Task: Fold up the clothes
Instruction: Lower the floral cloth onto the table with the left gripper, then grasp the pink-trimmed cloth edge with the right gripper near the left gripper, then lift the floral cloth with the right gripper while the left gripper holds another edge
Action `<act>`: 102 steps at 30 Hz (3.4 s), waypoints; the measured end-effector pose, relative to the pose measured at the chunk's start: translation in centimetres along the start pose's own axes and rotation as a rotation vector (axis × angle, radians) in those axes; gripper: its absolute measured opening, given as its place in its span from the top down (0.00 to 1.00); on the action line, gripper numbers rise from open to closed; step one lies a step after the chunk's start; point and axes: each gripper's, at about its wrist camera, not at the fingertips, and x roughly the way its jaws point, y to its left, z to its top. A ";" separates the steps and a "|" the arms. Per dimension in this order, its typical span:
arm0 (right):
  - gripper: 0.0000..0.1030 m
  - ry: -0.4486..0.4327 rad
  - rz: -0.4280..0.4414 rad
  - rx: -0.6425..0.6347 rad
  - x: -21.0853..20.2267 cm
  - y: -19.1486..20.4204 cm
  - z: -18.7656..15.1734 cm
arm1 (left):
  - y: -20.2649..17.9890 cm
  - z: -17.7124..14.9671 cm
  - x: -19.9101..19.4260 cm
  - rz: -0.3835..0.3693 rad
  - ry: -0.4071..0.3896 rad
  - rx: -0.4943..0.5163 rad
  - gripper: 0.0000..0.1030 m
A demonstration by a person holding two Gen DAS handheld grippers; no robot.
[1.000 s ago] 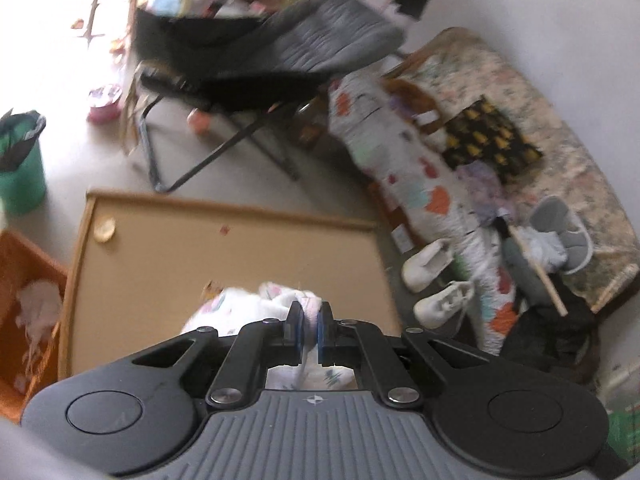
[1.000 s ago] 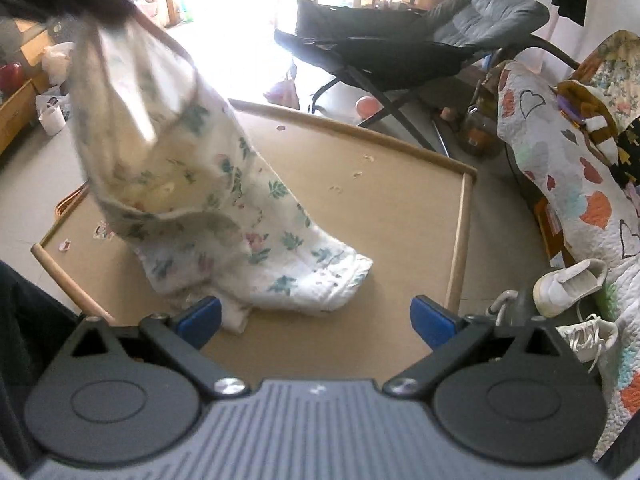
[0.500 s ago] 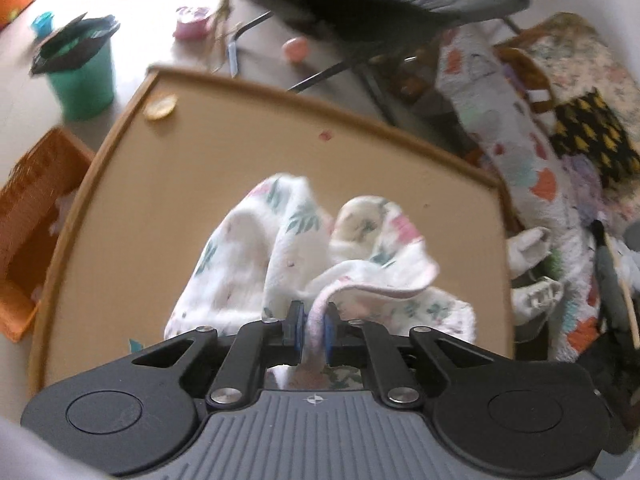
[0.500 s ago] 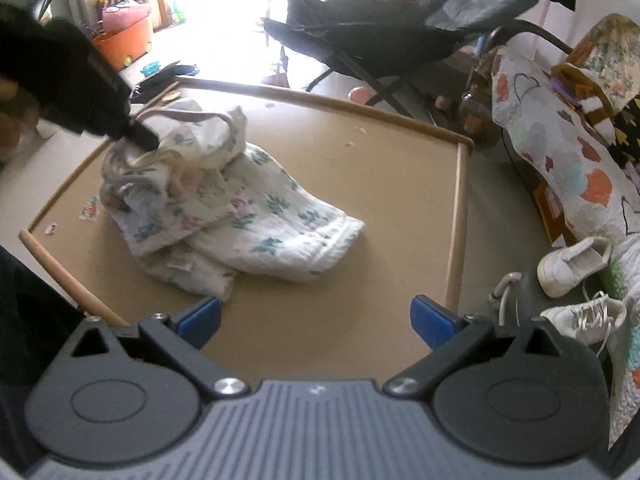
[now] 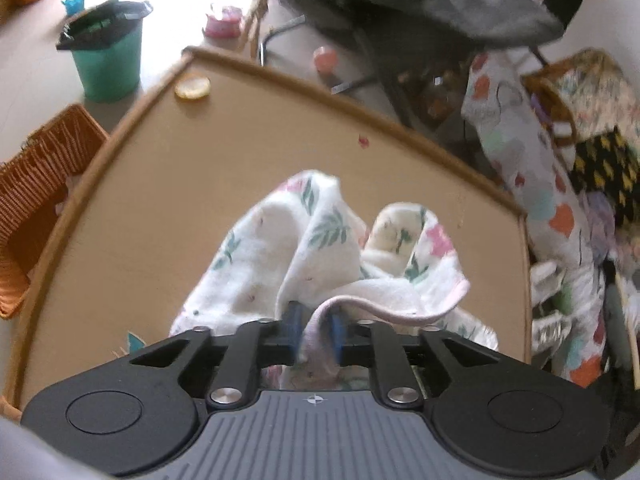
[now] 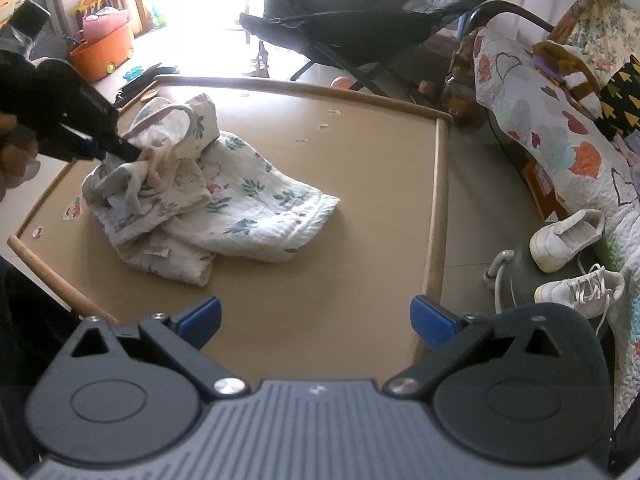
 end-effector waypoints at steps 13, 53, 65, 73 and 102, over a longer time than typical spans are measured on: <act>0.15 -0.062 0.055 0.024 -0.8 -0.6 0.5 | -0.3 -6.9 -8.9 -0.005 -0.250 -0.007 0.33; 0.92 0.062 0.131 -1.428 6.6 14.0 9.8 | 5.3 -13.9 -7.2 -0.088 -0.248 -0.126 0.32; 0.97 0.290 0.181 -1.130 4.2 9.3 9.9 | 5.9 -13.5 -7.3 -0.129 -0.252 -0.137 0.32; 0.97 0.325 0.336 -1.049 -0.2 8.2 7.0 | 6.0 -13.5 -7.4 -0.157 -0.239 -0.132 0.32; 0.97 0.142 0.359 -0.809 -2.5 3.0 9.3 | -4.2 -12.5 -3.5 -0.309 -0.198 0.259 0.48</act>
